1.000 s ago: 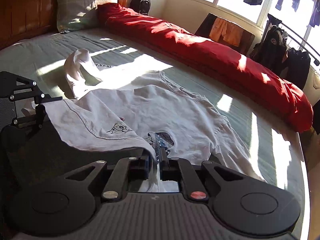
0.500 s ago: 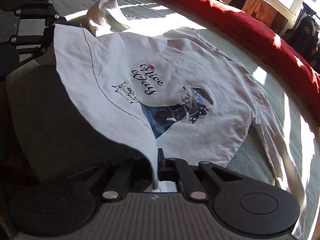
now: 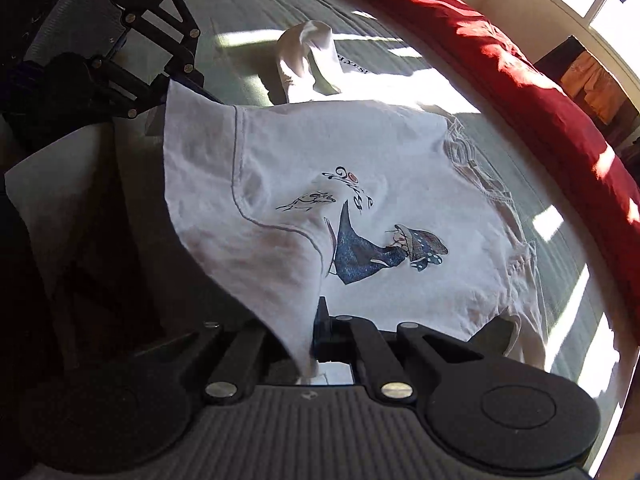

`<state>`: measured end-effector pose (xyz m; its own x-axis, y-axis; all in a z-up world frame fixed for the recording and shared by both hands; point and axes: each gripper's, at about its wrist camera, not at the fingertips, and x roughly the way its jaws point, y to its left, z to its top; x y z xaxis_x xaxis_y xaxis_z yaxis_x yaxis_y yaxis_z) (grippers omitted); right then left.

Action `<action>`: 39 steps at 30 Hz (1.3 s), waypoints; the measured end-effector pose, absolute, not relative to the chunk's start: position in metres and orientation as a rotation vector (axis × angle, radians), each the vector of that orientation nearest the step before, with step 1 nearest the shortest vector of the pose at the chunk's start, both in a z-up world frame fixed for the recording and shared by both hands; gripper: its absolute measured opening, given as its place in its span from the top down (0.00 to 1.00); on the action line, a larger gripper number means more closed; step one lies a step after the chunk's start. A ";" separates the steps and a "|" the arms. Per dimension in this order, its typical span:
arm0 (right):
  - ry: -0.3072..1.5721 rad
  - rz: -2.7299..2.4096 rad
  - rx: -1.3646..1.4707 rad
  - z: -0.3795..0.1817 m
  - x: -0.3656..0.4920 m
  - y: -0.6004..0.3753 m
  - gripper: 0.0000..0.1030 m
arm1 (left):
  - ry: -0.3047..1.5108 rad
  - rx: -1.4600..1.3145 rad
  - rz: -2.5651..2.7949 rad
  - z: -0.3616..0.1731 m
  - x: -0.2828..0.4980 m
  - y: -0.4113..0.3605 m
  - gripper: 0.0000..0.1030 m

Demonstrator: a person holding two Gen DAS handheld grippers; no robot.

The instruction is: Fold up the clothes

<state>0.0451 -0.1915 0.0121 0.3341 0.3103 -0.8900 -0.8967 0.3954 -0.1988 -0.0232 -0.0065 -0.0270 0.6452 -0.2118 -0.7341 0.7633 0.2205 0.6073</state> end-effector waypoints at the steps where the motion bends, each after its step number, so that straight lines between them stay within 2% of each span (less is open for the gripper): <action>1: 0.909 0.911 -0.819 0.005 0.042 -0.191 0.97 | 0.588 1.180 -0.747 -0.033 -0.026 -0.008 1.00; 9: 1.079 0.897 -0.819 -0.054 0.042 -0.193 0.95 | 0.742 1.194 -0.782 -0.077 -0.035 -0.009 0.98; 14: 1.143 0.883 -0.759 -0.065 0.045 -0.192 0.76 | 0.787 1.096 -0.779 -0.070 -0.040 -0.006 0.88; 22: 1.103 0.925 -0.714 -0.025 0.025 -0.194 0.73 | 0.840 0.861 -0.796 -0.013 -0.044 0.017 0.85; 26: 1.054 0.922 -0.561 0.012 0.036 -0.201 0.71 | 0.890 0.587 -0.663 0.021 -0.012 0.050 0.85; 29: 1.004 0.893 -0.405 0.037 0.051 -0.210 0.65 | 0.922 0.344 -0.474 0.025 0.021 0.082 0.77; 32: 0.954 0.854 -0.299 0.048 0.062 -0.215 0.65 | 1.011 0.132 -0.290 0.000 0.050 0.116 0.78; 33: 0.941 0.846 -0.268 0.050 0.065 -0.217 0.65 | 1.049 0.075 -0.237 -0.014 0.055 0.126 0.84; 36: 0.925 0.831 -0.204 0.048 0.070 -0.214 0.65 | 1.175 -0.042 -0.165 -0.056 0.061 0.141 0.84; 39: 0.930 0.844 -0.187 0.042 0.071 -0.203 0.65 | 1.220 -0.124 -0.168 -0.078 0.054 0.146 0.84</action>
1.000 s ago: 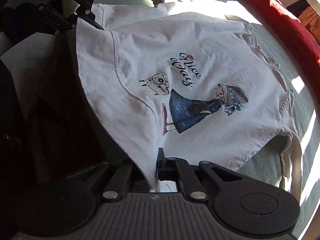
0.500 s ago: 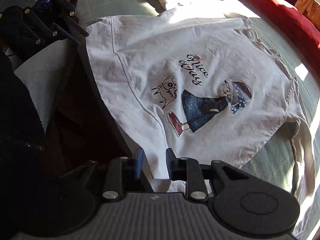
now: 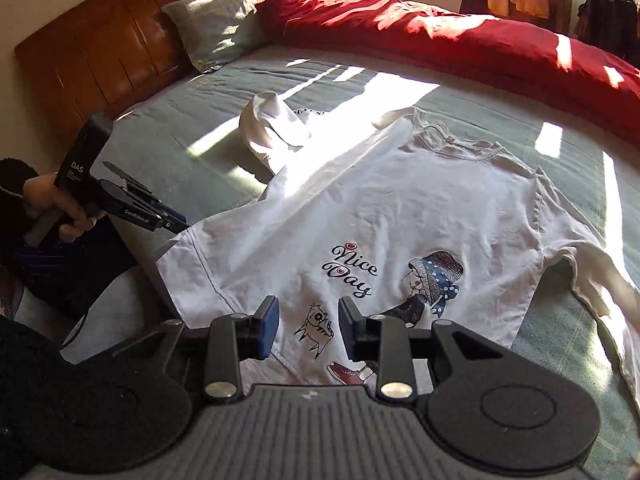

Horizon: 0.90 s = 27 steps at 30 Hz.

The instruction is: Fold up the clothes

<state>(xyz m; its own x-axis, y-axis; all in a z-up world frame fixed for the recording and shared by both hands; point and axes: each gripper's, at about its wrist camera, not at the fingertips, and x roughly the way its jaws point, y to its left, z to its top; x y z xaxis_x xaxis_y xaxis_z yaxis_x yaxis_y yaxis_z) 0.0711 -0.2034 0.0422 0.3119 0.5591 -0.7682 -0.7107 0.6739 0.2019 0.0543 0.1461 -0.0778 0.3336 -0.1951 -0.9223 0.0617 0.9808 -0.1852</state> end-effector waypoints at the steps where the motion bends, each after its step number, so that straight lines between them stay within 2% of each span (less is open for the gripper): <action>1: 0.929 0.849 -0.189 0.039 0.070 -0.198 0.65 | 1.222 -0.142 -0.171 -0.081 0.053 0.145 0.84; 11: 1.019 1.023 -0.156 -0.004 0.078 -0.112 0.65 | 1.201 -0.139 -0.284 -0.082 0.049 0.112 0.83; 17: 1.088 1.097 -0.237 -0.038 0.063 -0.070 0.65 | 1.229 -0.290 -0.274 -0.097 0.057 0.128 0.83; 27: 1.071 1.007 -0.168 -0.028 0.078 -0.104 0.62 | 1.255 -0.329 -0.242 -0.103 0.059 0.125 0.81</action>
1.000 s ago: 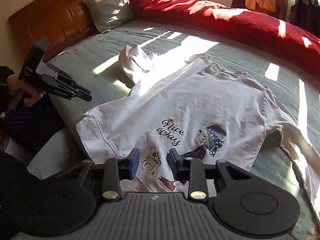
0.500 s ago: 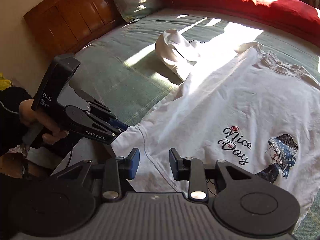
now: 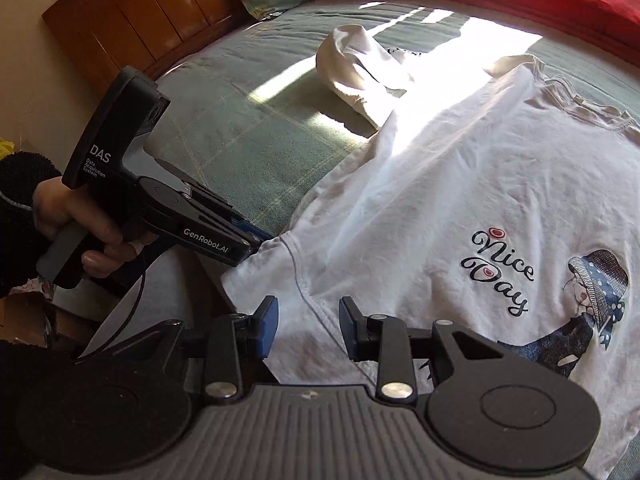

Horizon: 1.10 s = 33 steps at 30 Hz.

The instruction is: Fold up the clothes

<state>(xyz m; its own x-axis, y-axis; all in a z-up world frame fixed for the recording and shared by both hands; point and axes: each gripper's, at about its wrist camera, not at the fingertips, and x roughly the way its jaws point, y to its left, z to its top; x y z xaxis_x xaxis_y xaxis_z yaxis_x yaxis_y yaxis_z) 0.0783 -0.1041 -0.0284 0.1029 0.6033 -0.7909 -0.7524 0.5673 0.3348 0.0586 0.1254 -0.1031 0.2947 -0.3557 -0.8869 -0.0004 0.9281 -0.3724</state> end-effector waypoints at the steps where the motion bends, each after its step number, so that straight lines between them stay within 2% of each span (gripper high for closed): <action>1: 1.065 0.997 -0.158 -0.027 0.079 -0.110 0.62 | 1.262 -0.339 -0.238 -0.103 0.059 0.126 0.81; 5: 1.056 0.959 -0.103 -0.023 0.083 -0.132 0.61 | 1.286 -0.373 -0.224 -0.103 0.062 0.130 0.80; 7: 1.052 0.939 -0.083 -0.023 0.084 -0.141 0.61 | 1.301 -0.384 -0.223 -0.100 0.063 0.132 0.75; 9: 1.047 0.920 -0.060 -0.022 0.085 -0.150 0.61 | 1.306 -0.418 -0.220 -0.098 0.063 0.138 0.57; 11: 1.038 0.905 -0.033 -0.021 0.084 -0.160 0.60 | 1.308 -0.432 -0.203 -0.099 0.064 0.144 0.49; 15: 1.036 0.866 0.021 -0.024 0.085 -0.174 0.59 | 1.299 -0.490 -0.176 -0.104 0.066 0.153 0.49; 22: 1.025 0.839 0.053 -0.025 0.087 -0.180 0.59 | 1.314 -0.412 -0.188 -0.114 0.064 0.128 0.52; 23: 1.018 0.841 0.055 -0.023 0.087 -0.180 0.59 | 1.312 -0.405 -0.187 -0.114 0.064 0.125 0.56; 24: 1.013 0.842 0.056 -0.021 0.087 -0.180 0.59 | 1.311 -0.406 -0.189 -0.113 0.062 0.125 0.68; 26: 0.997 0.845 0.053 -0.017 0.085 -0.180 0.59 | 1.313 -0.406 -0.194 -0.112 0.061 0.123 0.87; 27: 0.992 0.846 0.052 -0.016 0.085 -0.180 0.59 | 1.309 -0.390 -0.194 -0.111 0.060 0.123 0.91; 30: 0.980 0.840 0.053 -0.012 0.086 -0.183 0.59 | 1.289 -0.371 -0.196 -0.100 0.055 0.125 0.99; 33: 0.975 0.819 0.063 -0.011 0.088 -0.190 0.59 | 1.241 -0.341 -0.191 -0.082 0.050 0.129 0.99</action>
